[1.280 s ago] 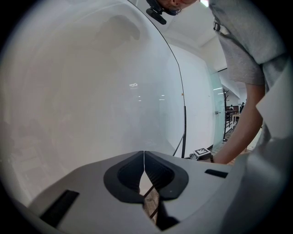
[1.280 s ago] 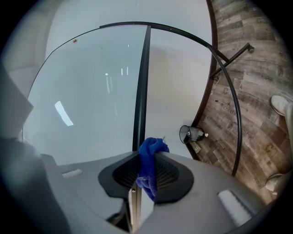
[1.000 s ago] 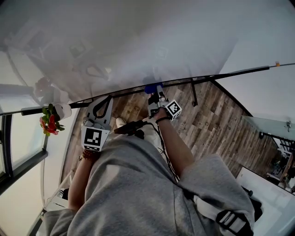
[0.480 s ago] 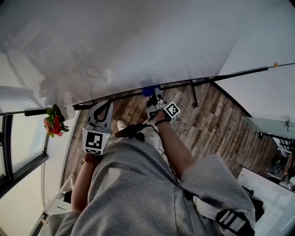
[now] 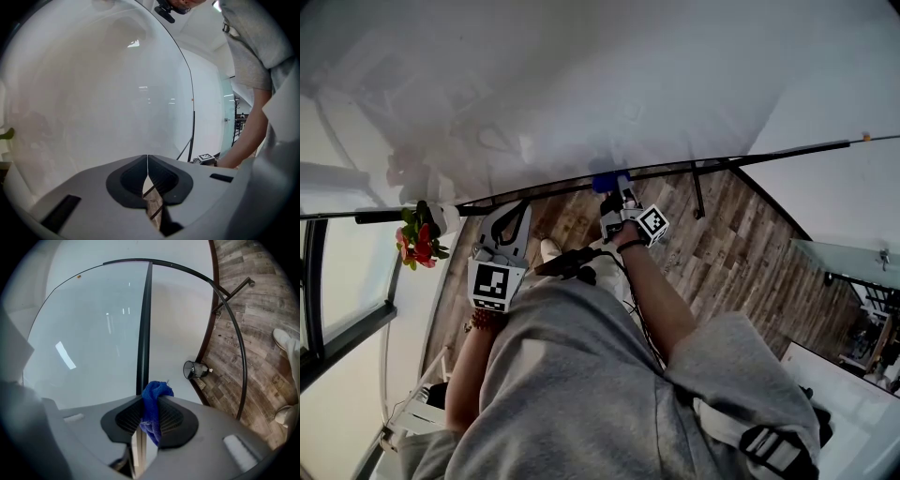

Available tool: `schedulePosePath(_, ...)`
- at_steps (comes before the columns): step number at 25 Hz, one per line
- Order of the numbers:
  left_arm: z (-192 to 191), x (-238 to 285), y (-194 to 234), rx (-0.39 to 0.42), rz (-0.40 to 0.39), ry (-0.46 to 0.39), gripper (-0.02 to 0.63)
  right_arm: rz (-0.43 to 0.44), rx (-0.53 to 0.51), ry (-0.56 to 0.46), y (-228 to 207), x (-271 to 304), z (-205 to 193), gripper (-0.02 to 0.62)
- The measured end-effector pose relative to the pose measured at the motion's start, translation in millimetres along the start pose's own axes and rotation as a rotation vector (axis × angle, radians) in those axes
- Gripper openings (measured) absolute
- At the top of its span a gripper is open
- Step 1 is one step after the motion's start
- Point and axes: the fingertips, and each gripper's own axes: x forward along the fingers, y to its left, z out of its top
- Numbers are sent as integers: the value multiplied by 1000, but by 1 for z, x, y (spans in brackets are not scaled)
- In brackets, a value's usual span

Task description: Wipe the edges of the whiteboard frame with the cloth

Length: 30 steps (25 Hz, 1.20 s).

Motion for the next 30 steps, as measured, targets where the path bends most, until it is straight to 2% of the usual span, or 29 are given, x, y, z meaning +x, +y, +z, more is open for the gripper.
schedulePosePath(7,-7,-9,6,-11,9,3,12,3,2,26,1,2,-19,80)
schedulePosePath(16,-15,-20,13,-13,25,16,12,6,-31,111,2,7,-51,80)
schedulePosePath(30,-18,-35,12,-17,50,25,12,24,-10,167,6,10,-82,80)
